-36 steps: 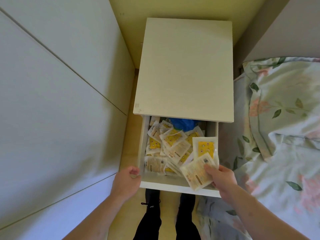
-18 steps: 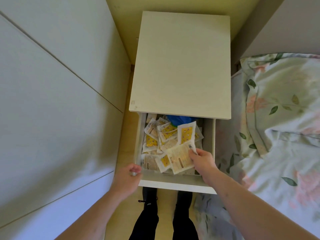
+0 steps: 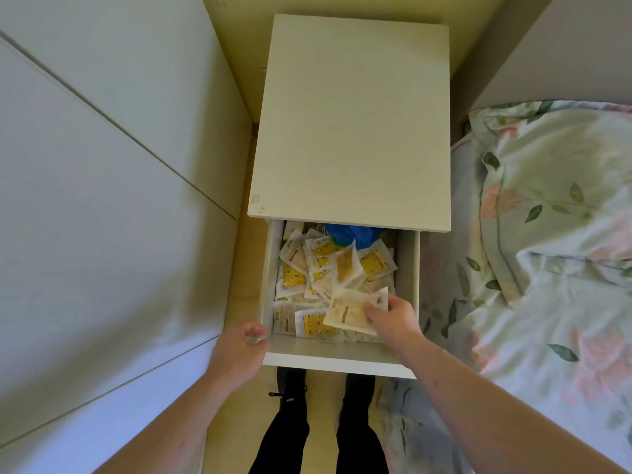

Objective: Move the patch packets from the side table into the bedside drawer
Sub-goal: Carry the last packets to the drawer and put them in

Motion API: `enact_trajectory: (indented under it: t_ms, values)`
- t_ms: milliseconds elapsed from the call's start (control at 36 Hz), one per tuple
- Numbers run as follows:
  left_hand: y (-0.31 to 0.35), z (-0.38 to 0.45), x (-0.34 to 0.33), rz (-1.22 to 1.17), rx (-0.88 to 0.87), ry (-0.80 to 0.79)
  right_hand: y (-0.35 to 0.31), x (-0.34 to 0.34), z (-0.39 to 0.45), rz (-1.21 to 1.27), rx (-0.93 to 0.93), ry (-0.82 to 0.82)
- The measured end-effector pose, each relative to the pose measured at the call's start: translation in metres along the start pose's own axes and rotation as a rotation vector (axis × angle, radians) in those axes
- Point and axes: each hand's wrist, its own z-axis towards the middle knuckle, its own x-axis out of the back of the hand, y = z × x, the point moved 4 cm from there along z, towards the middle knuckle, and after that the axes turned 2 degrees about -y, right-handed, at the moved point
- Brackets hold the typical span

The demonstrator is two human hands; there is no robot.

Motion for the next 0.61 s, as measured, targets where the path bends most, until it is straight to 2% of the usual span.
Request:
enact_trajectory:
  t_ms: [83,139,250,333,444,500,556,611]
  values:
    - [-0.002,-0.002,0.0,0.008,0.001,0.004,0.009,0.003,0.0,-0.049,-0.048,0.087]
    - [-0.004,-0.001,0.0,0.019,0.005,0.014,0.015,0.005,-0.001,0.021,-0.061,0.124]
    - [-0.014,0.0,0.001,0.042,0.036,0.032,0.02,0.002,-0.004,0.194,-0.063,0.031]
    - [-0.024,0.001,0.0,0.072,0.08,0.039,0.029,0.007,-0.007,0.046,-0.045,0.039]
    - [-0.033,0.001,-0.004,0.107,0.162,0.001,0.052,0.027,-0.018,-0.292,0.016,0.237]
    - [-0.032,0.001,-0.006,0.107,0.174,-0.021,0.066,0.034,-0.024,-0.419,-0.009,0.305]
    - [-0.03,0.003,-0.006,0.076,0.228,-0.042,0.082,0.038,-0.028,-0.443,-0.125,0.303]
    - [-0.029,0.003,-0.007,0.044,0.306,-0.072,0.097,0.039,-0.028,-0.318,-0.286,0.218]
